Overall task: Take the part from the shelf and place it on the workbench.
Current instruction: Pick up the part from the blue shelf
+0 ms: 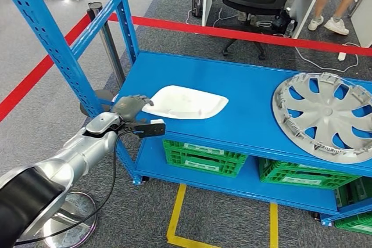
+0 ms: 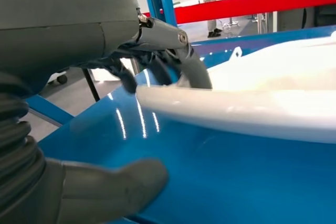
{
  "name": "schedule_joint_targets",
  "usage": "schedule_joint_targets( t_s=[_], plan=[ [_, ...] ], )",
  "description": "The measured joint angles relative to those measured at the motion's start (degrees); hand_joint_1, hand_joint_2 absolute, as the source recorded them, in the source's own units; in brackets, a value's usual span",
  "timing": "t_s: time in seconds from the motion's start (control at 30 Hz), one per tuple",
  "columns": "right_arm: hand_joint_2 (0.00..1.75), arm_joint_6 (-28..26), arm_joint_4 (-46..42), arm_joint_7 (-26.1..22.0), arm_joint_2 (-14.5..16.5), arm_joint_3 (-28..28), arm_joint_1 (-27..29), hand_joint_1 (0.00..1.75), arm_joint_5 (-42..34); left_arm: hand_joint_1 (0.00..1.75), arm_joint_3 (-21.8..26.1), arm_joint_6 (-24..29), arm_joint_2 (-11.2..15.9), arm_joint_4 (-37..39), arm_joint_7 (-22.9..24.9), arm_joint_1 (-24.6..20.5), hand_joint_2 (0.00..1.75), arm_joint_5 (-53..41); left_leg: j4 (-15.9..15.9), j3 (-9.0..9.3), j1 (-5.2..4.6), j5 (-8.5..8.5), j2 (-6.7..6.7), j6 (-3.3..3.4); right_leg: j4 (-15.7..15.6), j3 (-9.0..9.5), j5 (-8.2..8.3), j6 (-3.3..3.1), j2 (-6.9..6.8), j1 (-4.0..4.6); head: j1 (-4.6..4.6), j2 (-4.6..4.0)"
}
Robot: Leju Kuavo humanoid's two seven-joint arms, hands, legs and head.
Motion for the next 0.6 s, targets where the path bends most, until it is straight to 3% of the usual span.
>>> schedule_joint_targets(
  t_s=[0.1, 0.23, 0.6],
  plan=[
    [1.75, 0.0, 0.0, 0.0, 0.0, 0.0, 0.0, 0.0, 0.0, 1.54, 0.0, 0.1, 0.1, 0.0, 0.1, 0.1, 1.75, -0.2, 0.0, 0.0, 0.0, 0.0, 0.0, 0.0, 0.0, 0.0, -0.01, 0.0, 0.0, 0.0, 0.01, 0.0],
    [1.75, 0.0, 0.0, 0.0, 0.0, 0.0, 0.0, 0.0, 0.0, 1.75, 0.2, 0.4, 0.2, 0.0, 0.2, 0.2, 1.75, -0.2, 0.0, 0.0, 0.0, -0.01, 0.0, 0.0, 0.0, 0.0, -0.02, 0.0, 0.0, 0.0, 0.01, 0.0],
    [1.75, 0.1, 0.0, 0.0, 0.0, 0.0, 0.0, 0.0, 0.0, 1.75, 1.0, 0.5, 0.3, 0.0, 0.1, 0.2, 1.75, -0.2, 0.0, 0.0, 0.0, -0.01, 0.0, 0.0, 0.0, 0.0, -0.02, -0.01, 0.0, 0.0, 0.01, 0.0]
  ],
)
